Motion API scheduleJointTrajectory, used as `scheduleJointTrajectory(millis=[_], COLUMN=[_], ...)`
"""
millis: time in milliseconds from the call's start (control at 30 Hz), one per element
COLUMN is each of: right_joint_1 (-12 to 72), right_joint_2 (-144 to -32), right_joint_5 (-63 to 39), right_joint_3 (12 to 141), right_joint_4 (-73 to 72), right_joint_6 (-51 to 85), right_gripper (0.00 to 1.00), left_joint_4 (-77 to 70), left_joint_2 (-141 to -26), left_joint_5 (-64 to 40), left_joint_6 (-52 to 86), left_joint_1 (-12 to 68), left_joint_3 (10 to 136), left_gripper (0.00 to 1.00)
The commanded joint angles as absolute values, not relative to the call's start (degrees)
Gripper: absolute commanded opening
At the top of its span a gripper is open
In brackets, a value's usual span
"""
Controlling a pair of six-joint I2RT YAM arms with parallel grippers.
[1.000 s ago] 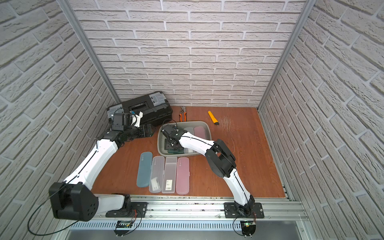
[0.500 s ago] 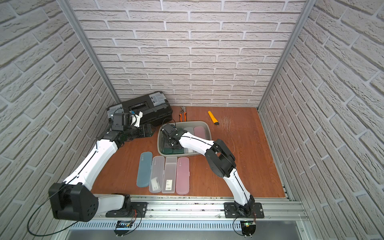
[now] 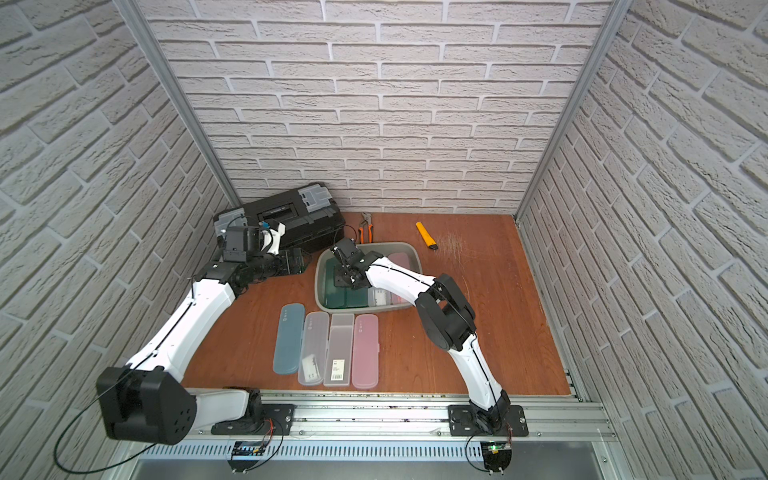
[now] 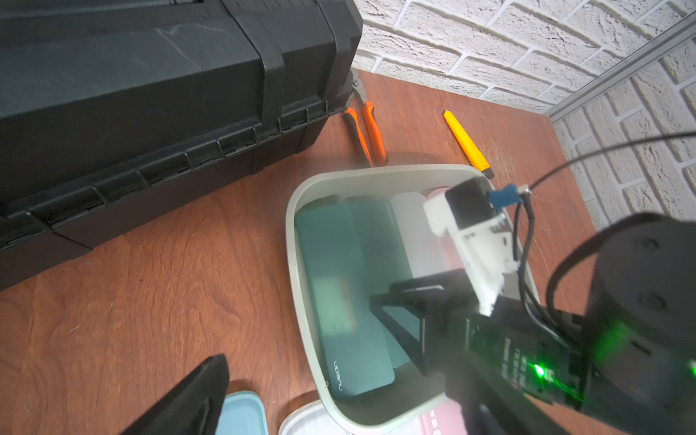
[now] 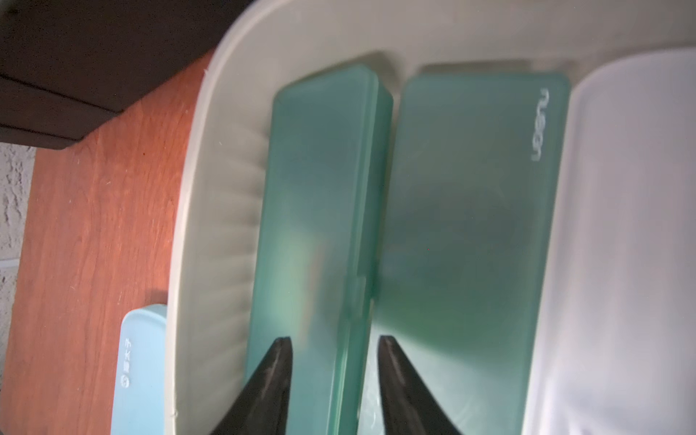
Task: Put the pencil case into the storage box
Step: Place the pencil case at the storage box.
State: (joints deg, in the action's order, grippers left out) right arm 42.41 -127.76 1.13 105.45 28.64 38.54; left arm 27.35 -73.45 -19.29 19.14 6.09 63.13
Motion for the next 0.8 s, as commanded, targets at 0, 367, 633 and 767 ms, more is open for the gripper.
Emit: scheduleJointTrajectory(millis=[0,367,633,767], right_joint_1=[42.95,42.8,42.8,42.8], right_joint_2=[-130.86,-134.05,-128.3,-121.69], right_joint_5=[0.05,0.53,2.61,6.25], right_joint_3=[107.94,110.69,112.08,111.56], right_joint_4=[29.84,34.66,34.49,35.65], right_joint_6=[35.95,32.84,28.81,27.81], right_gripper=[0.39,0.3,0.35,0.56], left_joint_4=[24.96,25.03,25.01,24.33], left_joint_2=[-72.47,-73.22,-72.93,-70.91], left_joint_5=[-20.33,-20.48,-19.45,-18.13], left_joint_6=[19.04,19.13,18.62,18.57], left_joint_1=[5.79,5.89,5.99,6.55], left_joint_3=[62.14,62.2,62.0,61.2], left_gripper=[0.99,0.99,0.99,0.99])
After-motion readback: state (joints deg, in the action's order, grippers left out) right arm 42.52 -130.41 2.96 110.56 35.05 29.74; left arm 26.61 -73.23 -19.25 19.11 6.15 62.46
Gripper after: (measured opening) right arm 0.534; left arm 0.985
